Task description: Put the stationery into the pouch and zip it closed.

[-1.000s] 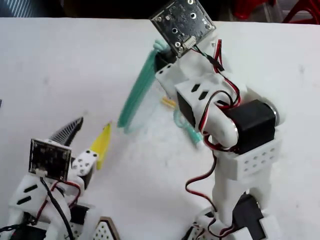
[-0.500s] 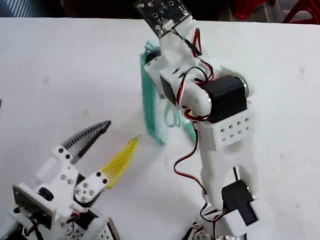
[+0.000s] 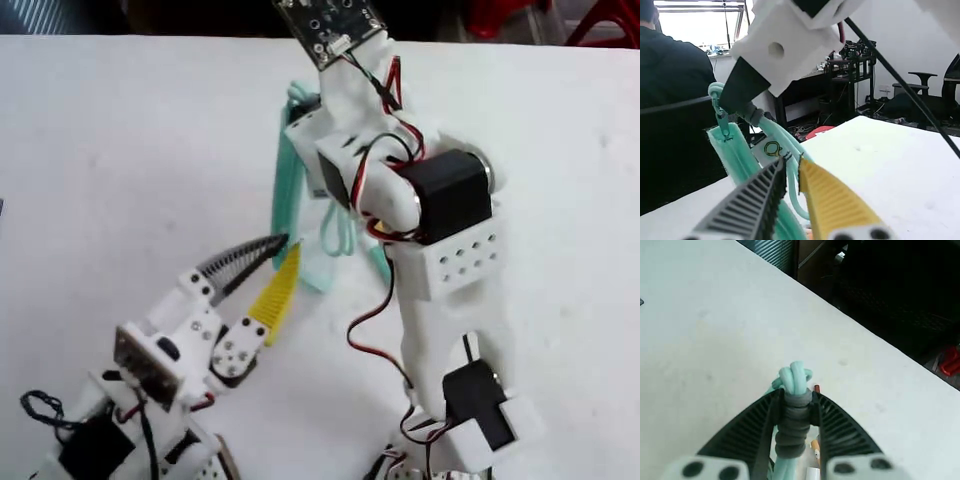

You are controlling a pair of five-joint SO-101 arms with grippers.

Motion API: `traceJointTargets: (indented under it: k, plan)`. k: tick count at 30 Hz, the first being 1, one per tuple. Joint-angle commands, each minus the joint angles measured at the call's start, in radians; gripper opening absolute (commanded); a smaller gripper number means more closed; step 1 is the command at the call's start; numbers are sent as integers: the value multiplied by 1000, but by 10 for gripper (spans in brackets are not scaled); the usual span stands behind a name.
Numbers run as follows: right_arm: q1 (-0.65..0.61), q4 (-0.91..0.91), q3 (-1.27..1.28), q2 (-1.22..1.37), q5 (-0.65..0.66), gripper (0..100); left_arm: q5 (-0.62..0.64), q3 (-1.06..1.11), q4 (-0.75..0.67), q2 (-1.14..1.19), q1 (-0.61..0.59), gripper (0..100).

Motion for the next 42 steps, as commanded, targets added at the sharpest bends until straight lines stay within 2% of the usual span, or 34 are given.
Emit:
traceJointTargets:
  k: [1, 7, 12, 19, 24, 30, 33, 37, 40, 42]
  plan:
    - [-10, 5, -41, -12, -11, 17, 6, 83, -95, 2, 13, 73]
    - [15, 102, -41, -13, -2, 17, 6, 144, -124, 2, -56, 73]
    - [82, 104, -40, -84, -2, 17, 6, 149, -87, 2, -173, 85]
    - [81, 104, -31, -217, 0, 17, 3, 184, -64, 2, -286, 95]
    - [74, 107, 14, -249, 0, 17, -37, 224, -172, 2, -317, 94]
    - [-61, 105, 224, -343, 2, 17, -37, 227, -209, 2, -306, 94]
    - [-151, 105, 287, -400, 72, 17, -37, 230, -209, 2, -311, 94]
    - [-196, 105, 316, -420, 132, 17, -35, 172, -74, -1, -305, 99]
    - [-199, 105, 354, -403, 132, 17, -3, 55, 83, -1, -288, 180]
    - [-203, 105, 384, -398, 132, 17, 28, 11, 132, 1, -292, 210]
